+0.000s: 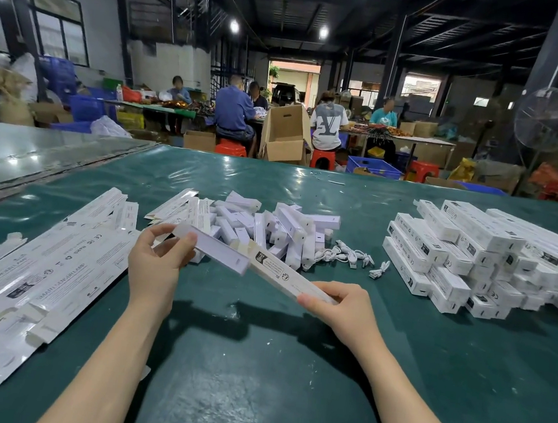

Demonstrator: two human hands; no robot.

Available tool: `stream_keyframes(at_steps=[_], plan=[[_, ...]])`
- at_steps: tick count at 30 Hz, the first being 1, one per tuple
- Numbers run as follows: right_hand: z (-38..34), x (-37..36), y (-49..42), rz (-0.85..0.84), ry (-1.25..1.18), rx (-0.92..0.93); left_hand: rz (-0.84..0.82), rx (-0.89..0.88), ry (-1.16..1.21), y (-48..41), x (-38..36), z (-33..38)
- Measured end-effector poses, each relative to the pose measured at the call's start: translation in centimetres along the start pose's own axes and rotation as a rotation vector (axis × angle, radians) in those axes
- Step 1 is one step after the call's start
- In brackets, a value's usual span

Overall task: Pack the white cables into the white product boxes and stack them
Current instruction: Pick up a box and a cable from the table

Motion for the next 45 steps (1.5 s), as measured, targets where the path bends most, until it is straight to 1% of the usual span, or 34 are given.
stream_keyframes(at_steps=[4,7,14,19,27,30,32,34,36,39,41,43,45], plan=[[-0.1,0.0,0.1,-0.007,-0.015,0.000,0.062,-0.003,0.218,0.2,-0.4,0.2],[-0.2,0.0,0.1,-0.024,-0.019,-0.004,0.095,-0.005,0.293,0.3,-0.7,0.3],[-0.4,0.1,0.2,-0.068,-0.032,-0.033,0.111,-0.056,0.281,0.5,-1.3,0.5],[-0.5,0.2,0.2,-0.093,-0.041,-0.034,0.091,-0.065,0.220,0.5,-1.3,0.3],[-0.4,0.2,0.2,-0.115,-0.064,-0.032,0.131,-0.087,0.170,0.7,-1.8,-0.2],[-0.4,0.1,0.2,-0.103,-0.047,-0.036,0.062,-0.091,0.081,0.9,-2.4,0.0],[-0.3,0.1,0.2,-0.091,-0.062,-0.034,0.036,-0.074,0.069,1.0,-2.7,0.0],[-0.2,0.2,0.1,-0.078,-0.073,-0.034,0.015,-0.040,0.099,0.9,-2.7,-0.1],[-0.1,0.2,-0.1,-0.069,-0.070,-0.033,-0.042,0.005,0.037,1.1,-3.0,-0.4],[-0.1,0.1,-0.2,-0.056,-0.080,-0.032,-0.281,0.157,-0.231,2.3,-4.8,-1.5],[-0.2,0.1,-0.1,-0.056,-0.090,-0.035,-0.393,0.270,-0.311,3.0,-5.8,-2.2],[-0.1,-0.2,-0.2,-0.034,-0.086,-0.028,-0.395,0.320,-0.252,3.2,-6.3,-2.3],[-0.2,-0.8,-0.6,0.063,-0.097,-0.020,-0.334,0.347,-0.080,3.4,-6.5,-2.1]])
Point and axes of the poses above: each hand's wrist, its own y-axis away from the middle knuckle, its own x-axis out of the back of the hand, z = x × y, the point moved 1 cm from there along -y, towards the middle knuckle, and after that the axes turned 15 degrees about -z, right-handed, at the moved point
